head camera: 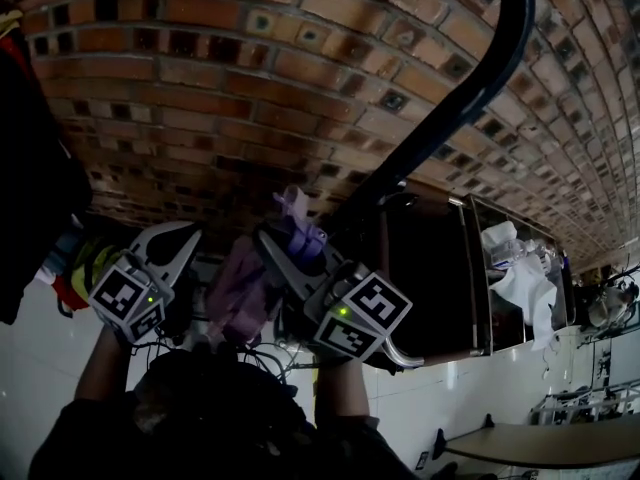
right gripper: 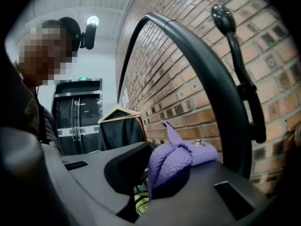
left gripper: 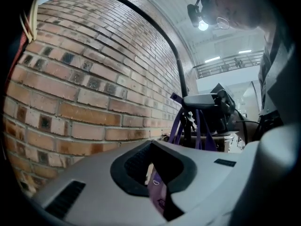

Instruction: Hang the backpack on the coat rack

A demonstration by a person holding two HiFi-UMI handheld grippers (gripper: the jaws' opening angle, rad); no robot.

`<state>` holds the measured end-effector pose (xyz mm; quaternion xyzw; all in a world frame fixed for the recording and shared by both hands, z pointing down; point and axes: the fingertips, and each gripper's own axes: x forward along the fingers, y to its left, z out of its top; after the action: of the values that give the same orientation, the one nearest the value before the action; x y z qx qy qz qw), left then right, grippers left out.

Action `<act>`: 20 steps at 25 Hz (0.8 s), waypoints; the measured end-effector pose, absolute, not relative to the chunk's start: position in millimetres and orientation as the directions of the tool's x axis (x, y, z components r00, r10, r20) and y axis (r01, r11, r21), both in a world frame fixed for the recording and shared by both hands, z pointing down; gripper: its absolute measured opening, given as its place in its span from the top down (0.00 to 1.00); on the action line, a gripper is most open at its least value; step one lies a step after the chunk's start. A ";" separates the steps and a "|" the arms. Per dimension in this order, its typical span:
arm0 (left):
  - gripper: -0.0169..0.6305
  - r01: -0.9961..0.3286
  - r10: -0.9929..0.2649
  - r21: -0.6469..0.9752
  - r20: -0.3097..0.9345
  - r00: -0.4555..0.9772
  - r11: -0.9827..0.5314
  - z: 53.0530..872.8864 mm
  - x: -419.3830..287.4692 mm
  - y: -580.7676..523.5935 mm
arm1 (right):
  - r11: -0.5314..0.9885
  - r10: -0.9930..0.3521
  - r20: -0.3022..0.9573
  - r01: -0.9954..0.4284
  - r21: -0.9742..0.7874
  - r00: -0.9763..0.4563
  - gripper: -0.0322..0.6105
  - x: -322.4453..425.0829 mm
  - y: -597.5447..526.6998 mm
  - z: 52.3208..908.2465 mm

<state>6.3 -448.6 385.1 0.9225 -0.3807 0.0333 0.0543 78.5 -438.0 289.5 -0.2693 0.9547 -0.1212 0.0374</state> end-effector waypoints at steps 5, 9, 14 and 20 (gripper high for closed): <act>0.92 -0.700 -0.694 0.079 0.088 0.714 -0.710 384.6 10.1 -448.0 | 0.786 -0.547 0.017 -0.521 -0.331 -0.837 0.94 88.5 -432.3 314.6; 0.92 -0.694 -0.689 0.091 0.081 0.720 -0.714 386.6 10.8 -448.4 | 0.771 -0.563 0.031 -0.539 -0.339 -0.826 0.94 92.6 -431.1 326.1; 0.92 -0.684 -0.681 0.087 0.063 0.729 -0.724 387.7 13.6 -448.6 | 0.768 -0.586 0.043 -0.571 -0.289 -0.810 0.94 96.3 -430.3 337.2; 0.92 -0.671 -0.663 0.089 0.105 0.741 -0.736 396.3 17.5 -443.8 | 0.763 -0.607 0.013 -0.588 -0.269 -0.794 0.94 100.3 -427.8 351.8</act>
<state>17.5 -443.8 396.3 0.9311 -0.3583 0.0331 0.0603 100.3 -427.8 351.8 -0.3185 0.9382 -0.1304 0.0376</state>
